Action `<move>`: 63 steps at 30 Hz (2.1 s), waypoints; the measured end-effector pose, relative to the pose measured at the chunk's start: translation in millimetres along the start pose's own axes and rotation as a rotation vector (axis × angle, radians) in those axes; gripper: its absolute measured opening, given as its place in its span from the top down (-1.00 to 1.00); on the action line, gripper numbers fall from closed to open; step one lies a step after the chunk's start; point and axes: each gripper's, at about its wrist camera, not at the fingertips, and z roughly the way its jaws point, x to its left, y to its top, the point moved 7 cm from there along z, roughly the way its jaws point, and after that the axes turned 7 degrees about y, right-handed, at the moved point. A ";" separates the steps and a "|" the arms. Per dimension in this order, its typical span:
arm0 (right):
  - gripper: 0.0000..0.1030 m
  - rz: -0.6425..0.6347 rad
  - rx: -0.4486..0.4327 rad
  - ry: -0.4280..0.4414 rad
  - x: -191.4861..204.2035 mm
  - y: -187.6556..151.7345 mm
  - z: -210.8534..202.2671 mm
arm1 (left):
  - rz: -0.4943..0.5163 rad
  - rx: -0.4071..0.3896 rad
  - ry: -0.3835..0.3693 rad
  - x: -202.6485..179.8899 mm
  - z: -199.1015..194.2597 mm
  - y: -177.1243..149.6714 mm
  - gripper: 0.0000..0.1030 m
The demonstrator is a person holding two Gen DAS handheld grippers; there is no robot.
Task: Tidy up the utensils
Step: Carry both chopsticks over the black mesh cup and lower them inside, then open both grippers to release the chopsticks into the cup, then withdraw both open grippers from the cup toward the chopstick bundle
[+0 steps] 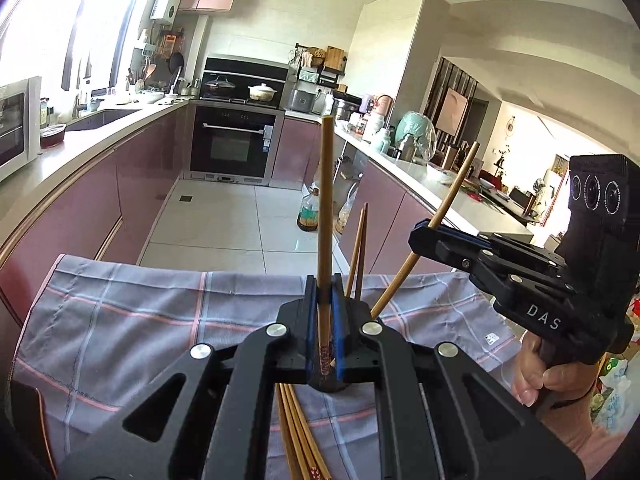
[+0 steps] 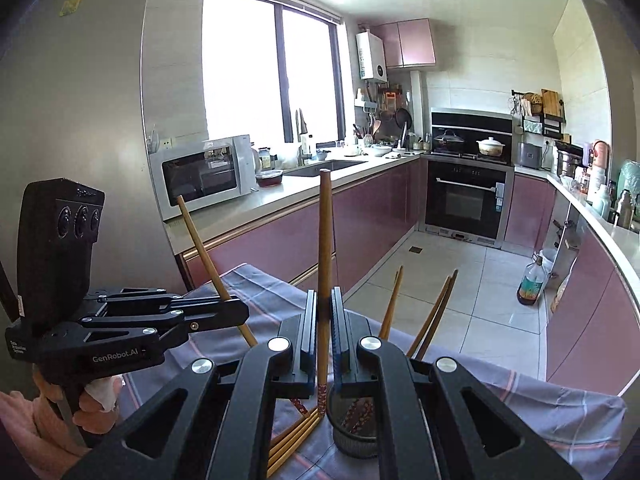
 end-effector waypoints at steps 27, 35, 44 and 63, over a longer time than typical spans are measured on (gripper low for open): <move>0.90 0.054 0.209 -0.055 -39.2 -54.5 61.2 | 0.146 0.179 0.059 -40.9 93.3 -19.6 0.85; 0.89 0.080 0.206 -0.057 -39.3 -55.7 66.0 | 0.137 0.205 0.073 -30.6 108.5 -28.2 0.84; 0.79 0.108 0.178 -0.051 -42.8 -54.1 58.3 | 0.128 0.201 0.072 -24.9 111.1 -31.6 0.66; 0.71 0.075 0.170 -0.035 -26.9 -56.9 55.9 | 0.083 0.169 0.091 -10.3 96.1 -37.6 0.49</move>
